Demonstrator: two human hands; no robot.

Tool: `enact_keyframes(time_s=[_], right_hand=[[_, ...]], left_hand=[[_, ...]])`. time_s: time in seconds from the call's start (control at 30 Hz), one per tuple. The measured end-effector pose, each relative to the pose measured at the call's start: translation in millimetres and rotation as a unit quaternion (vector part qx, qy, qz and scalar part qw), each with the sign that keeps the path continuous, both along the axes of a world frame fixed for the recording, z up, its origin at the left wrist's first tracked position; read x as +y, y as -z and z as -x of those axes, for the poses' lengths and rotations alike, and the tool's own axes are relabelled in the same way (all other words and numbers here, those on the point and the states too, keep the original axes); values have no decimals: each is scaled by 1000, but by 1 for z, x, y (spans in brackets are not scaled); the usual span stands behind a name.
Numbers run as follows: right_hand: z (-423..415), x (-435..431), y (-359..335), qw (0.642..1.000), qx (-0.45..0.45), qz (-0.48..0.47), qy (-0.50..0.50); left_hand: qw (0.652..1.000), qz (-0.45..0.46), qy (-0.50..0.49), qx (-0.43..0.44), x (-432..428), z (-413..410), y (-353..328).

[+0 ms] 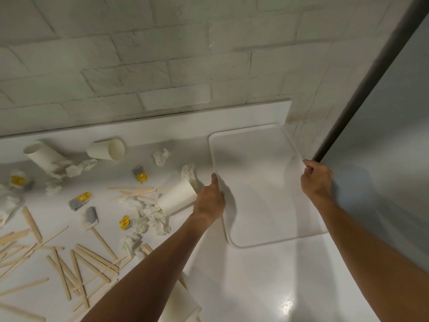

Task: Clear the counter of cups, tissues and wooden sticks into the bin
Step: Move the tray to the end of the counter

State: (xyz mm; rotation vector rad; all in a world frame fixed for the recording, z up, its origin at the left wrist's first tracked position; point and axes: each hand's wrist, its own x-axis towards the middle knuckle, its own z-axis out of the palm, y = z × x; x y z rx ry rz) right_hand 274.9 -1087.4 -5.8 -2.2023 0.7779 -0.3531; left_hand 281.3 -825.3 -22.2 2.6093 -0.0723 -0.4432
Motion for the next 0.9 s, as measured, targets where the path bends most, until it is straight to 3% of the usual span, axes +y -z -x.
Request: enact_keyframes(time_s=[0.63, 0.9], right_hand=[[1, -9, 7, 999, 6, -31, -19], [2, -5, 1, 999, 45, 7, -24]], left_hand=[[1000, 8, -5, -18, -1, 0, -4], [1000, -12, 1, -11, -3, 11, -16]])
